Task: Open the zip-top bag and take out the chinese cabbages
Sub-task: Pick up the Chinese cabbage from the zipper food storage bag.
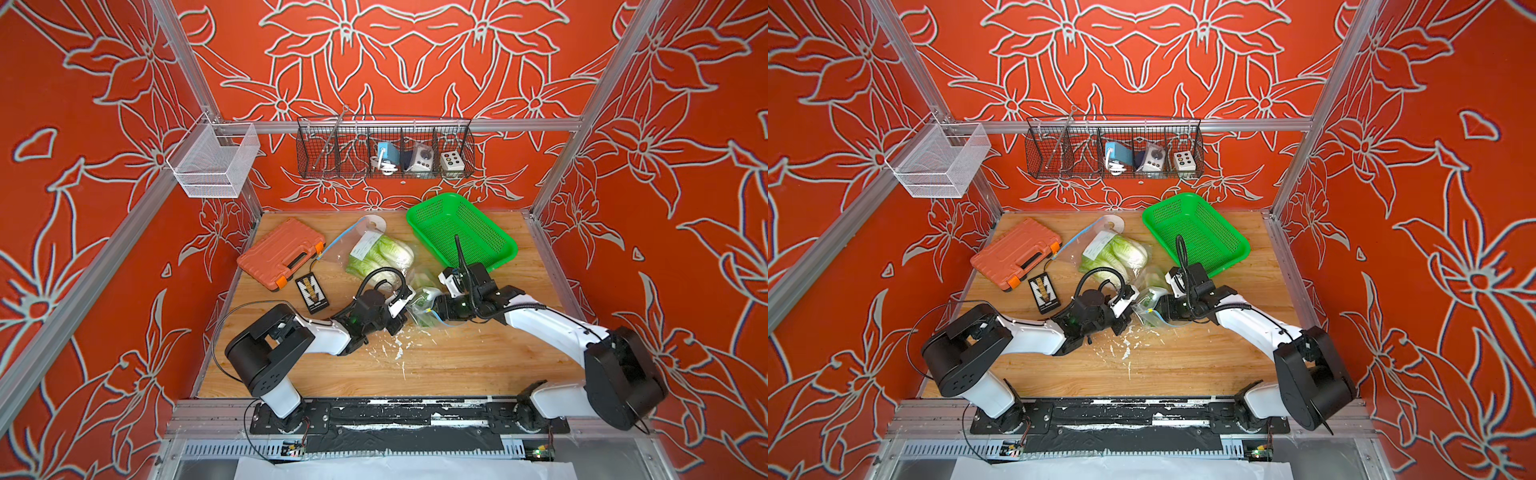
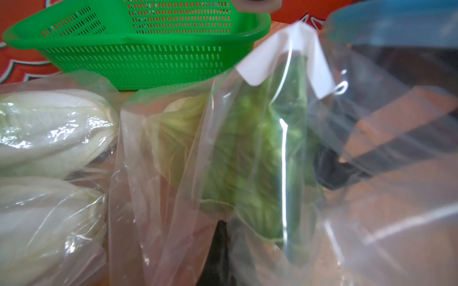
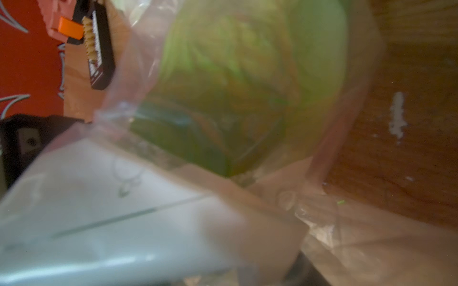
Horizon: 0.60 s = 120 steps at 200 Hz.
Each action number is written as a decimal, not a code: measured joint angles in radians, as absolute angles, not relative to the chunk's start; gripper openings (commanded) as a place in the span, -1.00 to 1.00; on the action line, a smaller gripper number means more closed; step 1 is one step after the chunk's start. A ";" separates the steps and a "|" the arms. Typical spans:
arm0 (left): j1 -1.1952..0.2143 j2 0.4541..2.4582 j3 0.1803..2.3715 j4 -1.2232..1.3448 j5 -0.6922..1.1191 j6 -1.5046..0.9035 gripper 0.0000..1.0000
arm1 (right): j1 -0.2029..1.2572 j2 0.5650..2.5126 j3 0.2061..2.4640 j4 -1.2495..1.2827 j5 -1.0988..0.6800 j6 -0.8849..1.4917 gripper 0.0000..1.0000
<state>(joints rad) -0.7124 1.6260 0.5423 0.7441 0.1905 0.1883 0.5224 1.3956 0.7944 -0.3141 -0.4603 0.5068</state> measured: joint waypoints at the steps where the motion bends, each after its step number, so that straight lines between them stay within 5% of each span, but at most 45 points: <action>1: -0.712 1.626 0.542 0.744 0.191 0.188 -1.00 | 0.522 1.397 0.795 -0.314 -0.458 0.509 -0.20; 27: -0.706 1.626 0.542 0.744 0.198 0.180 -1.00 | 0.524 1.414 0.809 -0.313 -0.386 0.497 -1.00; 120: -0.624 1.626 0.595 0.701 0.102 0.041 -1.00 | 0.457 1.092 0.803 -0.504 -0.455 0.353 -1.00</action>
<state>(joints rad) -0.6235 1.6264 0.5945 0.7013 0.1024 0.0410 0.4568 1.0924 0.8028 -0.5037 -0.4553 0.3531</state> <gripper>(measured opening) 0.047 0.053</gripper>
